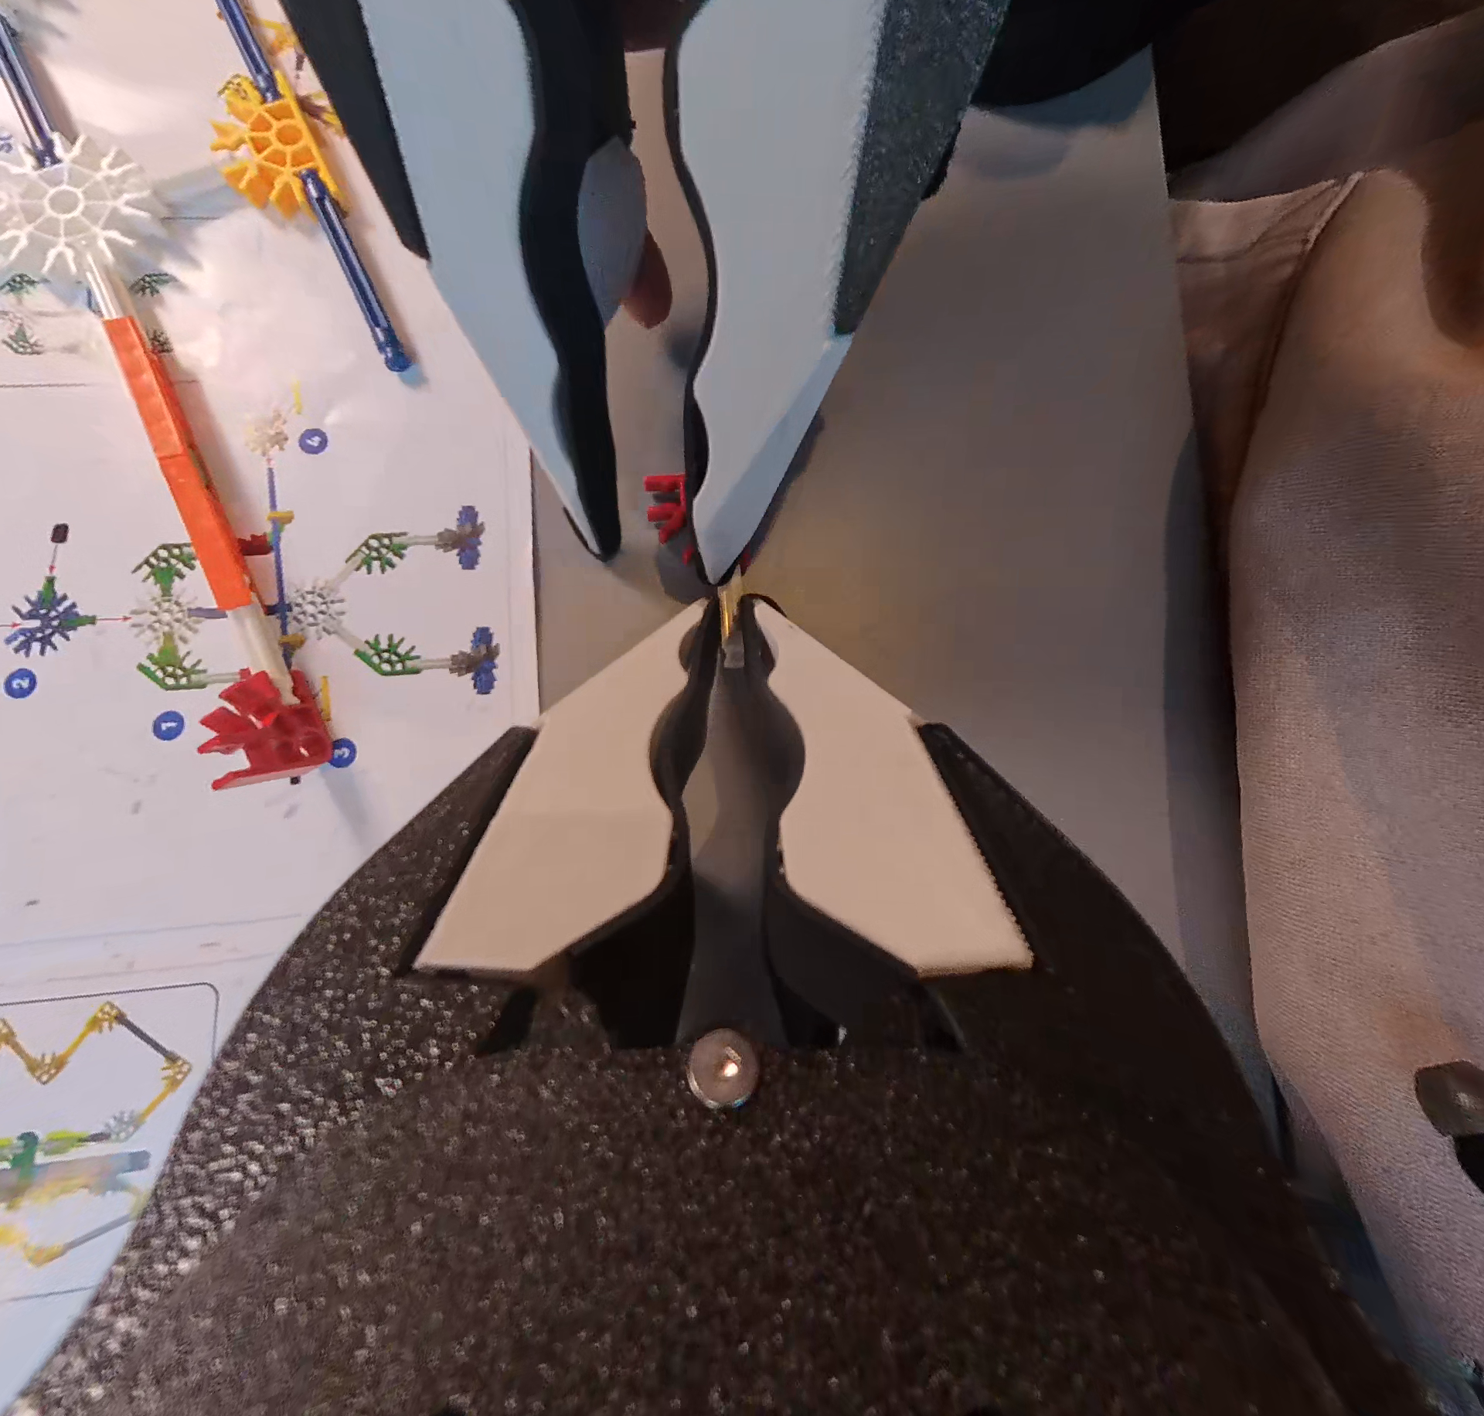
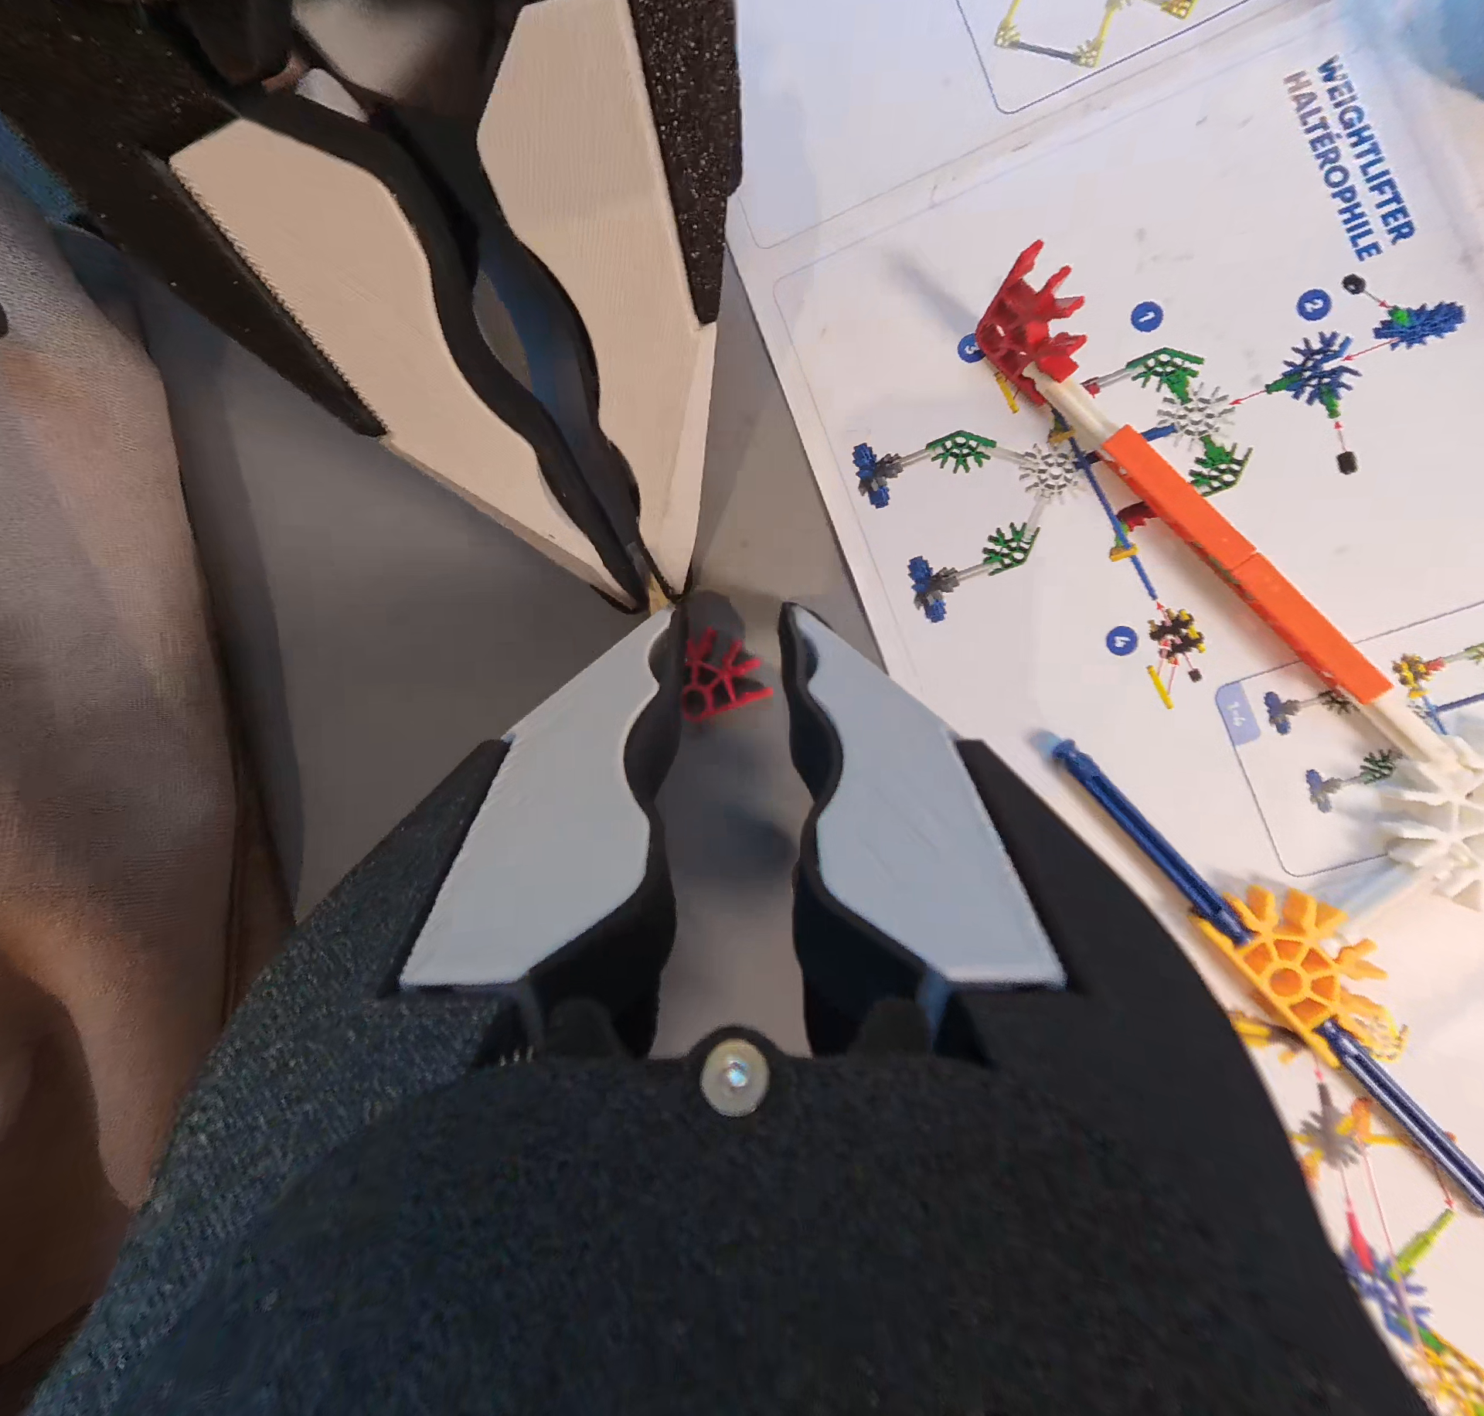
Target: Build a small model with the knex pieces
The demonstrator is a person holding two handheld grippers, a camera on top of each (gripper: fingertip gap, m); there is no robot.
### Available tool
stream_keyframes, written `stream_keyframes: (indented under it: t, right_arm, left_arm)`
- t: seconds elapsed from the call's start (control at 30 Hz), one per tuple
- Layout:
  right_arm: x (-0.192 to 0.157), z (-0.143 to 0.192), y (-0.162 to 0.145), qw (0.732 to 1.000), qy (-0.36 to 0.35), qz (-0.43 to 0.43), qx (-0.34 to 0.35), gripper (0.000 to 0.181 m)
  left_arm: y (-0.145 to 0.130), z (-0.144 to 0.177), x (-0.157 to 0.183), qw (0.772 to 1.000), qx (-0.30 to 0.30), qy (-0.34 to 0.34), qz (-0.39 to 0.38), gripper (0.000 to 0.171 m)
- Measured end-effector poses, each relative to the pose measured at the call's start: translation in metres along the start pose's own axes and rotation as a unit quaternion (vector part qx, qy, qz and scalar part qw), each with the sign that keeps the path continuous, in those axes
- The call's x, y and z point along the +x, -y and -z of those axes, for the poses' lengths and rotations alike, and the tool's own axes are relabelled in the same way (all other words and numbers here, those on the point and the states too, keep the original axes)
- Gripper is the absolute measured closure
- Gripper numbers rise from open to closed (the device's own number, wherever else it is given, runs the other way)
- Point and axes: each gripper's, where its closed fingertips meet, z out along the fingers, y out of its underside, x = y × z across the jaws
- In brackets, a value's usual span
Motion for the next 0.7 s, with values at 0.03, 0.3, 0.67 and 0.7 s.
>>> stream_keyframes:
  t: [0.03, 0.3, 0.67, 0.7]
  right_arm:
    - [-0.002, 0.000, 0.000, 1.000, 0.005, 0.004, 0.004, 0.161]
    - [-0.011, 0.005, -0.012, 0.999, 0.002, 0.054, 0.009, 0.148]
    - [-0.017, 0.027, 0.001, 0.969, -0.057, 0.238, 0.030, 0.160]
    - [-0.018, 0.030, 0.004, 0.964, -0.063, 0.255, 0.031, 0.160]
  left_arm:
    - [0.000, 0.000, 0.001, 1.000, 0.002, -0.009, 0.002, 0.168]
    - [-0.002, 0.002, 0.002, 0.999, 0.007, -0.022, -0.049, 0.169]
    - [0.006, 0.014, 0.009, 0.992, 0.060, -0.110, 0.030, 0.157]
    - [0.007, 0.013, 0.012, 0.991, 0.061, -0.115, 0.025, 0.165]
